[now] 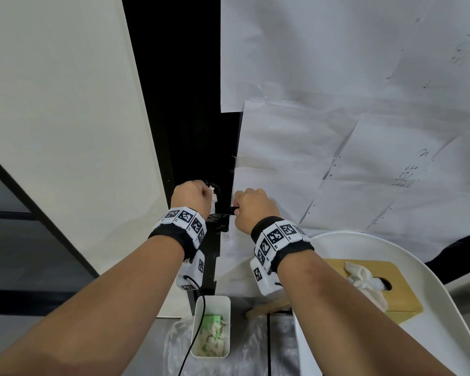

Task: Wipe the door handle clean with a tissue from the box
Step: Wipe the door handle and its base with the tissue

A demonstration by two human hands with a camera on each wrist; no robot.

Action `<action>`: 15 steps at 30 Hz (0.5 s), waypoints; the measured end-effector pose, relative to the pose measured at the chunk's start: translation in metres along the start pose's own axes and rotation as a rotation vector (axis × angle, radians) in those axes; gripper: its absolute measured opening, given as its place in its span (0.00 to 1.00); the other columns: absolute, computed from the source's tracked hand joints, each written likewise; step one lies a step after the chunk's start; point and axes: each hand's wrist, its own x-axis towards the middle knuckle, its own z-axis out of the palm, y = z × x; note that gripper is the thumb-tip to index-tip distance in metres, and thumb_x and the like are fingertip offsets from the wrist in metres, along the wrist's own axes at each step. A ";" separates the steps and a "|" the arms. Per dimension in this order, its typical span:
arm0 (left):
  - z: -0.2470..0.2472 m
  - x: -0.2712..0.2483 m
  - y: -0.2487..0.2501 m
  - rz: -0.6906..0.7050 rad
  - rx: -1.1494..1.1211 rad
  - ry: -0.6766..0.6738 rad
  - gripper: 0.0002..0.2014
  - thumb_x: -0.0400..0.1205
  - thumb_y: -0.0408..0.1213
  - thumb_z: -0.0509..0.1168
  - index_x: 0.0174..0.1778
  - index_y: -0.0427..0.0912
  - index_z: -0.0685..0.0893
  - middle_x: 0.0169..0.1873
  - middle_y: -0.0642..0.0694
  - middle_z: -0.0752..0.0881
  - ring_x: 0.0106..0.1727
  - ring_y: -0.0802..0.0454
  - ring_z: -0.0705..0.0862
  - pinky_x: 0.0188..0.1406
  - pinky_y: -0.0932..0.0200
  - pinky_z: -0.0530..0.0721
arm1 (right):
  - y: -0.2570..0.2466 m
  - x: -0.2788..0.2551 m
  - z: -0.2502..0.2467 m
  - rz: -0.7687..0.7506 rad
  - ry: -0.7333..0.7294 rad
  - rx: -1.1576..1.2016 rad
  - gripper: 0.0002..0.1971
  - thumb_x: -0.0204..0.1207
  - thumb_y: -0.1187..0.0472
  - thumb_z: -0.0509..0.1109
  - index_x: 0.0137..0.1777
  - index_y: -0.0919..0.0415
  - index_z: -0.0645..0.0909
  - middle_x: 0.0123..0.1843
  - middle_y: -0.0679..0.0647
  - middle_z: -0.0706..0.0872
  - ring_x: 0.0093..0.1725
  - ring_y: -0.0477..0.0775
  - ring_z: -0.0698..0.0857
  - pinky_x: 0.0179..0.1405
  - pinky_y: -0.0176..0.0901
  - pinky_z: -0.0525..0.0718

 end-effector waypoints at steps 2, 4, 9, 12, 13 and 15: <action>-0.003 -0.001 0.000 0.010 0.006 -0.027 0.11 0.83 0.42 0.62 0.49 0.41 0.88 0.38 0.39 0.89 0.40 0.42 0.87 0.41 0.51 0.88 | -0.001 0.000 0.000 0.005 -0.006 0.000 0.12 0.76 0.63 0.63 0.58 0.57 0.78 0.56 0.55 0.80 0.60 0.59 0.75 0.51 0.52 0.78; -0.005 -0.003 0.000 0.028 0.002 -0.040 0.11 0.84 0.41 0.62 0.52 0.42 0.88 0.41 0.39 0.89 0.43 0.42 0.87 0.45 0.51 0.88 | -0.001 0.001 0.000 0.011 -0.007 0.000 0.12 0.75 0.63 0.63 0.58 0.57 0.78 0.56 0.55 0.80 0.60 0.59 0.75 0.51 0.52 0.78; -0.010 -0.009 -0.003 0.082 0.031 -0.062 0.10 0.85 0.37 0.61 0.54 0.42 0.87 0.47 0.39 0.89 0.48 0.43 0.87 0.48 0.52 0.87 | -0.003 0.002 0.001 0.023 0.000 -0.017 0.12 0.74 0.64 0.63 0.57 0.57 0.78 0.55 0.55 0.80 0.59 0.59 0.76 0.49 0.51 0.77; -0.012 -0.012 -0.004 0.097 0.045 -0.088 0.11 0.85 0.35 0.60 0.57 0.42 0.87 0.48 0.39 0.89 0.50 0.43 0.86 0.48 0.53 0.86 | -0.004 0.003 0.001 0.031 -0.008 -0.016 0.12 0.74 0.64 0.63 0.57 0.57 0.78 0.55 0.55 0.80 0.60 0.59 0.76 0.50 0.51 0.78; -0.013 -0.012 -0.006 0.100 0.061 -0.098 0.11 0.85 0.35 0.60 0.57 0.43 0.87 0.49 0.39 0.89 0.51 0.43 0.86 0.48 0.54 0.85 | -0.004 0.003 0.001 0.032 -0.008 -0.016 0.12 0.74 0.64 0.63 0.57 0.57 0.78 0.55 0.56 0.80 0.60 0.59 0.75 0.50 0.51 0.78; -0.015 -0.012 -0.010 0.097 0.081 -0.124 0.11 0.85 0.35 0.60 0.57 0.45 0.86 0.48 0.40 0.89 0.50 0.45 0.86 0.45 0.56 0.83 | -0.004 0.002 0.001 0.034 -0.005 -0.014 0.12 0.75 0.64 0.63 0.57 0.57 0.78 0.55 0.56 0.80 0.60 0.60 0.75 0.50 0.51 0.78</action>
